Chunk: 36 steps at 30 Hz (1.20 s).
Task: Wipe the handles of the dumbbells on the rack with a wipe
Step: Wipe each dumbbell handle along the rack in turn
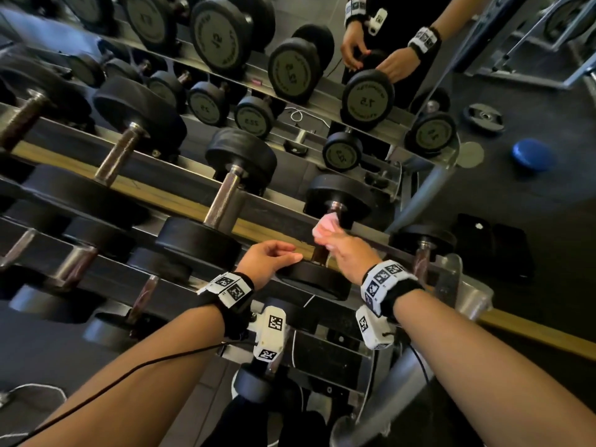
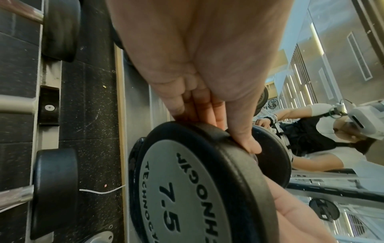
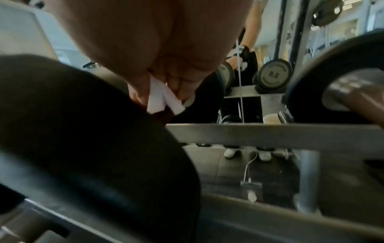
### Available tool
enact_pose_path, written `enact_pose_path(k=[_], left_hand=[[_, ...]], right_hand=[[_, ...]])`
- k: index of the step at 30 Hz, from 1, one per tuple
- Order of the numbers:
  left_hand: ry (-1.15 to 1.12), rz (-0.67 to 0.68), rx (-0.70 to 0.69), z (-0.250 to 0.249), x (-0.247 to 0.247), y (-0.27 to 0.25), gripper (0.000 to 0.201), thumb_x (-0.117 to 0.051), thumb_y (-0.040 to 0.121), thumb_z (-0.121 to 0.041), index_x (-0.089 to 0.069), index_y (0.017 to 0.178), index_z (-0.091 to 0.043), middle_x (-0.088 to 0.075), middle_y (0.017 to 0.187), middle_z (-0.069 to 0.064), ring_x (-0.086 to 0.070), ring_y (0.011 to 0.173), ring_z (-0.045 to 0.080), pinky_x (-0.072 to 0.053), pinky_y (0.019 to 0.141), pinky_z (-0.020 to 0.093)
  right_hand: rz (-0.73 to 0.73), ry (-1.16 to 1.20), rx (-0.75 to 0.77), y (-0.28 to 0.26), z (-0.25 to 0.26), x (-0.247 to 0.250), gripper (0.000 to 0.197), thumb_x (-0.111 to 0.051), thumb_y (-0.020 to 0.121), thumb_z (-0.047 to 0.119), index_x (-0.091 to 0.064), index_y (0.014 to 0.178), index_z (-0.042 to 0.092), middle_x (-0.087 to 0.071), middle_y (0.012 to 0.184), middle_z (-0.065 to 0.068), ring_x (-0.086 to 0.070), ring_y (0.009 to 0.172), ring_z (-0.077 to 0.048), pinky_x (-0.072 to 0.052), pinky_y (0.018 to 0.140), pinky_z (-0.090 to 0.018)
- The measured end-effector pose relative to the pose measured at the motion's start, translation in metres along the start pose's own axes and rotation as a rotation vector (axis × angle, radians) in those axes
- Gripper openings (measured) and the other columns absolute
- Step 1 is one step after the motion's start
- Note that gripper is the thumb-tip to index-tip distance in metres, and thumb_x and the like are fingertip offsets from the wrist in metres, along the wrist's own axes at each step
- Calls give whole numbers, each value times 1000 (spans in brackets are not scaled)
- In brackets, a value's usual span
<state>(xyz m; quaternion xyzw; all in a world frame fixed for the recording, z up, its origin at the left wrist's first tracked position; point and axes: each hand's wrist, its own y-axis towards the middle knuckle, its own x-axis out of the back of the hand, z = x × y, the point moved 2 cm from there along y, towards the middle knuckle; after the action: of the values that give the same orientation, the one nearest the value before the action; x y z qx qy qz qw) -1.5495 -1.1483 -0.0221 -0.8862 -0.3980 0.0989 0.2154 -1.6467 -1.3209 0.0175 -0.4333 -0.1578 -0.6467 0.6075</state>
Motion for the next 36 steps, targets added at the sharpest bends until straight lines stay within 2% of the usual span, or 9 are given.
enact_pose_path(k=[3, 7, 10, 13, 19, 24, 29, 32, 36], left_hand=[[-21, -39, -4, 1, -3, -2, 29, -77, 81, -6, -69, 109, -4, -69, 70, -10, -66, 67, -2, -49, 65, 9], [-40, -69, -7, 0, -5, -7, 32, -73, 84, -2, -66, 114, 2, -69, 81, 0, -66, 66, -2, -50, 66, 10], [-46, -86, -4, 0, -8, -11, 34, -71, 85, -1, -64, 118, 4, -69, 91, 7, -66, 78, 8, -54, 75, 14], [-41, -108, -4, -5, -10, -14, 35, -70, 85, 1, -62, 119, 4, -67, 92, 8, -64, 80, 10, -52, 71, 10], [104, -84, -48, -26, -20, -24, 40, -59, 90, 9, -54, 129, 2, -69, 106, 18, -64, 91, 12, -51, 84, 14], [455, -95, -223, -53, -56, -37, 41, -54, 91, 10, -62, 125, -12, -68, 119, 1, -61, 115, 14, -43, 103, 26], [701, -45, -479, -65, -130, -48, 37, -64, 90, -7, -65, 122, -26, -64, 115, -16, -54, 107, -4, -38, 98, 14], [729, 70, -525, -51, -168, -47, 32, -66, 89, -8, -68, 119, -21, -66, 118, -10, -57, 112, 3, -42, 102, 19], [706, 136, -414, -22, -198, -39, 28, -69, 88, -11, -68, 113, -23, -67, 110, -13, -61, 107, 4, -44, 99, 18]], right_hand=[[107, -138, 96, -6, -8, -6, 26, -35, 100, 28, -54, 116, 36, -47, 144, 4, -44, 134, -27, -28, 117, -47], [118, 12, 149, -11, -14, -8, 21, -37, 101, 28, -57, 108, 31, -42, 140, 12, -29, 129, 11, 3, 115, -9], [80, 133, -14, -19, -18, -10, 57, -51, 84, 68, -63, 122, 27, -56, 135, 14, -48, 120, -5, -20, 107, -21], [71, 178, 3, -25, -23, -8, 22, -47, 100, 40, -62, 116, 34, -63, 127, 7, -59, 114, -18, -40, 104, -33], [28, 304, -42, -45, -38, 13, 14, -38, 105, 23, -51, 109, 24, -70, 91, 16, -60, 77, 17, -43, 76, -17], [-140, 395, -73, -73, -70, 36, 18, -39, 104, 22, -56, 109, 23, -66, 106, -2, -61, 100, -20, -45, 90, -36], [-403, 608, -205, -117, -140, 51, 23, -47, 100, 26, -63, 96, 42, -67, 101, 1, -64, 94, -22, -52, 76, -37], [-611, 748, -353, -142, -182, 56, 33, -49, 99, 19, -66, 86, 44, -66, 104, -7, -65, 94, -26, -56, 69, -31], [-707, 877, -518, -157, -226, 52, 8, -58, 97, 25, -61, 90, 29, -67, 108, -16, -65, 104, -38, -52, 93, -58]])
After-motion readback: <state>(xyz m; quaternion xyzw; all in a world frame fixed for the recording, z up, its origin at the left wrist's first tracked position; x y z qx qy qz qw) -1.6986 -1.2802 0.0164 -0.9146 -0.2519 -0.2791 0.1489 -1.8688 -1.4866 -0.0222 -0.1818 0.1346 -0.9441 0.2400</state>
